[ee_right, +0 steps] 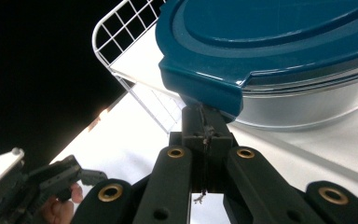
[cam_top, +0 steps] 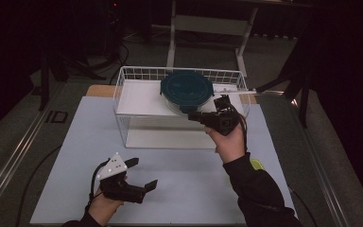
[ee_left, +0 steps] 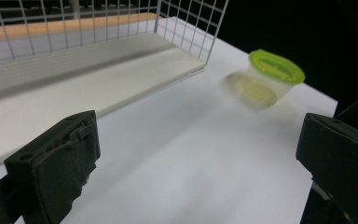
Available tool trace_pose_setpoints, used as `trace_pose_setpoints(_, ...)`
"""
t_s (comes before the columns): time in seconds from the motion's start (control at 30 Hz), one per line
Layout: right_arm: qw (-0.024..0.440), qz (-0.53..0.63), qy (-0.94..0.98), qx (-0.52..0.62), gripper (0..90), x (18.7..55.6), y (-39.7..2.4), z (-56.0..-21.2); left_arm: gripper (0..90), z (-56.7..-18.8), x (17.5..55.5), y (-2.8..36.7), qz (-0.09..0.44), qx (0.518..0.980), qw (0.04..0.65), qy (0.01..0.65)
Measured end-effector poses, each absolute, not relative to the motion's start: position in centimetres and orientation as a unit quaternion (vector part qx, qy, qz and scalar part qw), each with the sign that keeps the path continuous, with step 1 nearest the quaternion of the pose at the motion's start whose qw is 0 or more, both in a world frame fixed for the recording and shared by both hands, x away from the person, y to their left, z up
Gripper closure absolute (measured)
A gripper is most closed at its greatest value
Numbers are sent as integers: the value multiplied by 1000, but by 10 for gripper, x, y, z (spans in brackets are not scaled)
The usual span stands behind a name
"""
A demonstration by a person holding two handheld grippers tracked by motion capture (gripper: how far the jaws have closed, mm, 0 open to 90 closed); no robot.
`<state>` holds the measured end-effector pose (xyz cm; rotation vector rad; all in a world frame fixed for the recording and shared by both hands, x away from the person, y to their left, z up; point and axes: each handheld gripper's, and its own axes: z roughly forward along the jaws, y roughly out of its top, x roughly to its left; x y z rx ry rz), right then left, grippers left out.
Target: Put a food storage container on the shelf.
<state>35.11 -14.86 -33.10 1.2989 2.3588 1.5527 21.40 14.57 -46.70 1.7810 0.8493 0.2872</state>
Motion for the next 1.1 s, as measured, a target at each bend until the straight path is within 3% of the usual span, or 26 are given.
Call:
trace_pose_setpoints(0.57, 18, 502, 749, 432, 899, 371, -144, -332, 0, -471, 212, 154, 145, 739, 554, 355)
trace_pose_setpoints(0.93, 17, 503, 757, 417, 896, 365, -140, -333, 0, -472, 212, 153, 146, 746, 552, 344)
trace_pose_setpoints(1.1, 26, 508, 761, 402, 780, 355, -143, -333, 0, -469, 210, 156, 144, 749, 553, 334)
